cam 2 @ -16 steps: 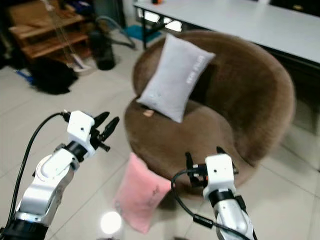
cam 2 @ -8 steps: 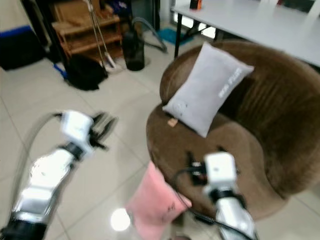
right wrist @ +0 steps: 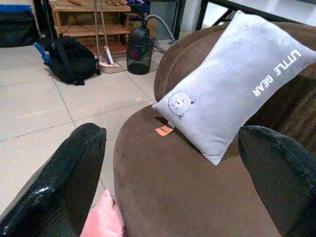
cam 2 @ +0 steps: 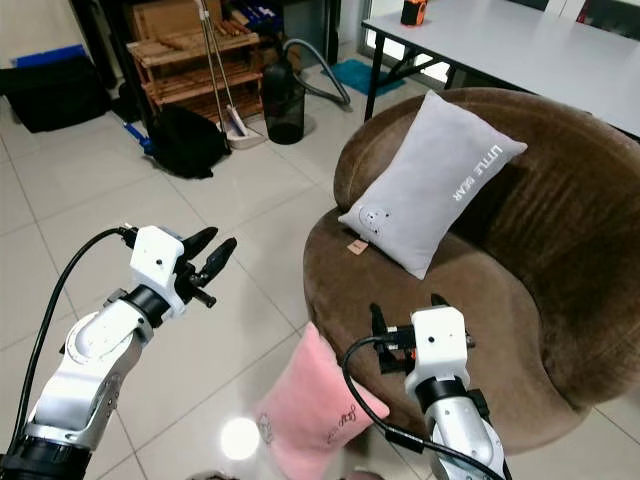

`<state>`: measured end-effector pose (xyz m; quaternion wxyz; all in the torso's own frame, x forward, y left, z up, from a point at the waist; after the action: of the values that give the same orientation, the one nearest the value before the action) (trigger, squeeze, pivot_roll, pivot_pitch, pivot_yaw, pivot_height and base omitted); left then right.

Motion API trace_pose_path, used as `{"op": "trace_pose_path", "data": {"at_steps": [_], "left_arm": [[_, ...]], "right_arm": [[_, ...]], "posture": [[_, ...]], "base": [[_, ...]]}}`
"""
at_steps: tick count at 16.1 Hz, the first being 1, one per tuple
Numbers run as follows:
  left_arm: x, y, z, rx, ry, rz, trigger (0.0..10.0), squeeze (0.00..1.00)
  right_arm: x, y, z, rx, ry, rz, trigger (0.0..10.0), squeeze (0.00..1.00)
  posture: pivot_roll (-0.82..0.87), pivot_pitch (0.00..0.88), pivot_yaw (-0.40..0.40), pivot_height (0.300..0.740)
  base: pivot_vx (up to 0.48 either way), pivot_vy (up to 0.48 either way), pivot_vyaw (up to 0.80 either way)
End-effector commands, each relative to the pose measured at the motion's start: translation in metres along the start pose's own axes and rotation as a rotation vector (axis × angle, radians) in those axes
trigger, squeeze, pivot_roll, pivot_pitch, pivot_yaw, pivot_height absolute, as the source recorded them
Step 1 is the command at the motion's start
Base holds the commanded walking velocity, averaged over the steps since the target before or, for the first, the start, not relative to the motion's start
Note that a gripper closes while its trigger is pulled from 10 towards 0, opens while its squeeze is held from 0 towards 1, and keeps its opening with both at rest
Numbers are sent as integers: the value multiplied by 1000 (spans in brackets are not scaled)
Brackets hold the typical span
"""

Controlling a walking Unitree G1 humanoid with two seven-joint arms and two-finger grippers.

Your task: Move the pillow to the sofa from floor

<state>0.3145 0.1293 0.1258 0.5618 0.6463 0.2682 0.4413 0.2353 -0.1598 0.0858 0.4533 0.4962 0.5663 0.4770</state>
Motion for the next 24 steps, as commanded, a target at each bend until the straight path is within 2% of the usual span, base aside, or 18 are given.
{"op": "trace_pose_path", "data": {"at_steps": [1, 10, 15, 24], "left_arm": [[0, -6, -3, 13, -6, -15, 10000, 0], [1, -11, -2, 23, 8, -20, 10000, 0], [4, -13, -2, 15, 29, -20, 10000, 0], [1, -13, -3, 7, 12, -34, 10000, 0]], "right_arm": [[-2, -1, 0, 2, -2, 5, 10000, 0], [-2, 1, 1, -3, 7, -1, 10000, 0], [-4, 3, 3, -10, 1, -11, 10000, 0], [-3, 3, 5, -6, 3, -24, 10000, 0]], "posture": [[-47, 53, 16, 660], [-49, 53, 15, 585], [-49, 54, 6, 580], [-49, 57, 3, 580]], "base": [[0, 0, 0], [0, 0, 0], [0, 0, 0], [366, 0, 0]]}}
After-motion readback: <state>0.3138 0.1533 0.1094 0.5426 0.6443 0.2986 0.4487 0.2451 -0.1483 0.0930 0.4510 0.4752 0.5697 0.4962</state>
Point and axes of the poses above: a point about 5 cm out from each wrist's last joint towards the gripper, its own z axis pointing out of the wrist towards the gripper, its own y axis along the axis of the wrist's last joint, x = y × z, the point moved 4 cm from there along z, pointing out of the wrist towards the gripper, and after that the axes turned 5 degrees about z, right-handed, at the moved point
